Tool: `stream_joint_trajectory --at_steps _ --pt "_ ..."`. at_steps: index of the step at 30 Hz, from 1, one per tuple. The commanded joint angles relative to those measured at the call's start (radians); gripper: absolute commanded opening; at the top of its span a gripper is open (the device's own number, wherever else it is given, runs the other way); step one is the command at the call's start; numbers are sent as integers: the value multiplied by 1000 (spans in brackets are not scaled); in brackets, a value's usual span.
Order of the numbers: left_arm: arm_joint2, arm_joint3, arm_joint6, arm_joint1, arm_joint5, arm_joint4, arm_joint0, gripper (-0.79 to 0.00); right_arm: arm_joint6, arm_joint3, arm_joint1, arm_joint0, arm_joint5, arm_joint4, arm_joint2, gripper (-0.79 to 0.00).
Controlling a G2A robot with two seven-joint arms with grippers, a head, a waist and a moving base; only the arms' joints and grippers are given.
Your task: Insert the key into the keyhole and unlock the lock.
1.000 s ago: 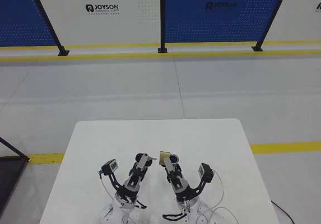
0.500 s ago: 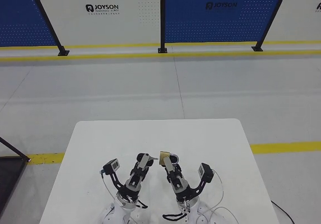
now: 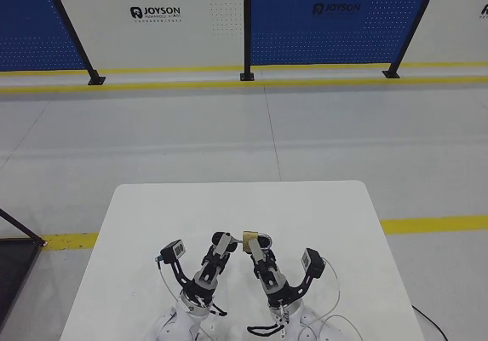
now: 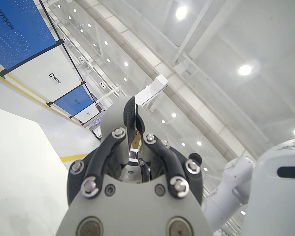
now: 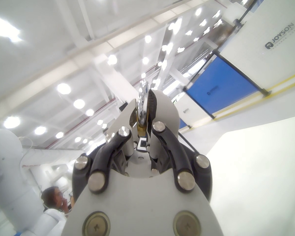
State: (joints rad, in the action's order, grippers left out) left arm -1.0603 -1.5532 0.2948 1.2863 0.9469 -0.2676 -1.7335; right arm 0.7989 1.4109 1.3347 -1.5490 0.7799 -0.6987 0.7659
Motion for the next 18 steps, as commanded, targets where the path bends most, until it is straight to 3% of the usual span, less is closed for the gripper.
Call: stream_joint_trajectory --at_steps 1,18 --pt "0 0 4 2 -1 -4 0 -785 0 0 0 0 0 0 0 -785" --pt "5 5 28 19 6 -20 3 -785 0 0 0 0 0 0 0 -785"
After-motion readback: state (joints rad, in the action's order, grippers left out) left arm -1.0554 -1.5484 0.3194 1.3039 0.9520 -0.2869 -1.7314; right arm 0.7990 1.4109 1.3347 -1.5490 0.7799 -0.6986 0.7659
